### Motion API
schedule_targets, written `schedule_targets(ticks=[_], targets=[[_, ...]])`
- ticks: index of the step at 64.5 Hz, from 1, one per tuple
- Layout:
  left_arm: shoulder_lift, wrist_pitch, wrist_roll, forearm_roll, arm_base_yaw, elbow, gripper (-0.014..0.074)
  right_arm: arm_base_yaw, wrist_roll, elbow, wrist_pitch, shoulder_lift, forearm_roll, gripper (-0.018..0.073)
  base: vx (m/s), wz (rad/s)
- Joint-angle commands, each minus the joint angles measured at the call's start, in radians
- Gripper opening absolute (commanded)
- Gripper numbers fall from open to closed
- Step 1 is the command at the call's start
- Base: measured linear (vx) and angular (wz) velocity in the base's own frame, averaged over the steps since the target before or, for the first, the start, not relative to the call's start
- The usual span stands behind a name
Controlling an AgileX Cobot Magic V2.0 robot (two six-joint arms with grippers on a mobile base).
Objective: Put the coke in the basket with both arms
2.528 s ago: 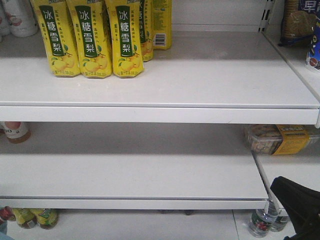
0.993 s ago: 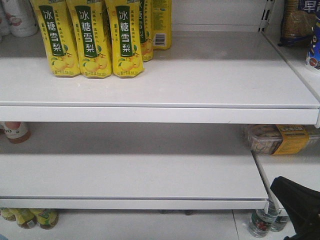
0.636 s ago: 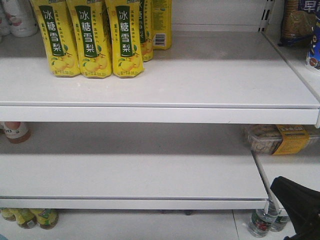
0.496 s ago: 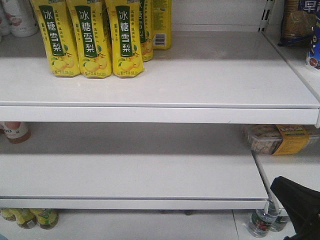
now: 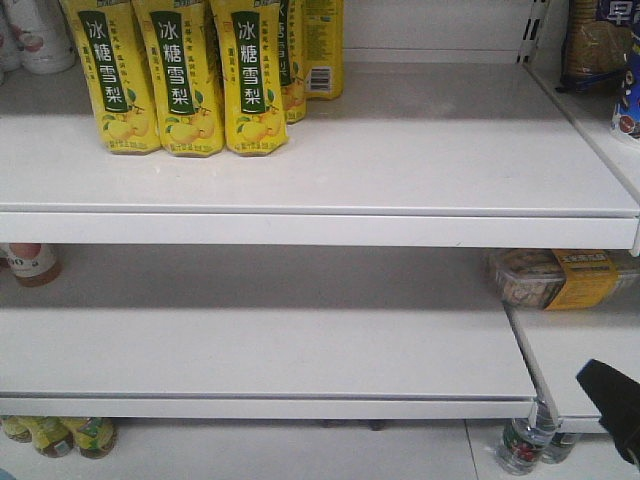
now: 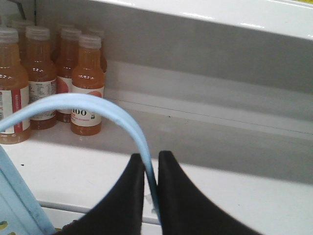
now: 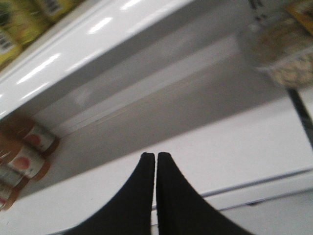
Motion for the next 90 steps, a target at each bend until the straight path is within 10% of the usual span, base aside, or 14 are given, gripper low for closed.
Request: schedule_targets(ticks=[1,14,37,62,81,90], targets=[[-0.022,-0.162,0.035,0.041,0.002,-0.006,-0.0006,-0.002,-0.078,-0.026,0.093,0.003,0.167,-0.0005,0.00,0.00],[-0.022,-0.162,0.035,0.041,0.002,-0.006,-0.0006,-0.002,-0.128,-0.026,0.092,-0.041,0.142,-0.0005,0.00,0.00],[-0.022,-0.162,0.035,0.041,0.002,-0.006,-0.0006,-0.017,-0.693,0.025,0.183,-0.228,0.562,-0.0005,0.00,0.00],[-0.022,-0.162,0.035,0.041,0.002,-0.006,-0.0006,-0.380,-1.100,0.228,-0.074,-0.463,1.064,-0.0005,0.00,0.00],[-0.021,-0.161,0.035,0.041,0.002,-0.006,-0.0006,-0.444,-1.586,0.228,-0.348,-0.495,0.974,-0.0005,0.00,0.00],[-0.021,-0.161,0.035,0.041,0.002,-0.006,-0.0006,-0.444,-1.662,0.229,-0.336,-0.495,0.970,-0.0005,0.00,0.00]])
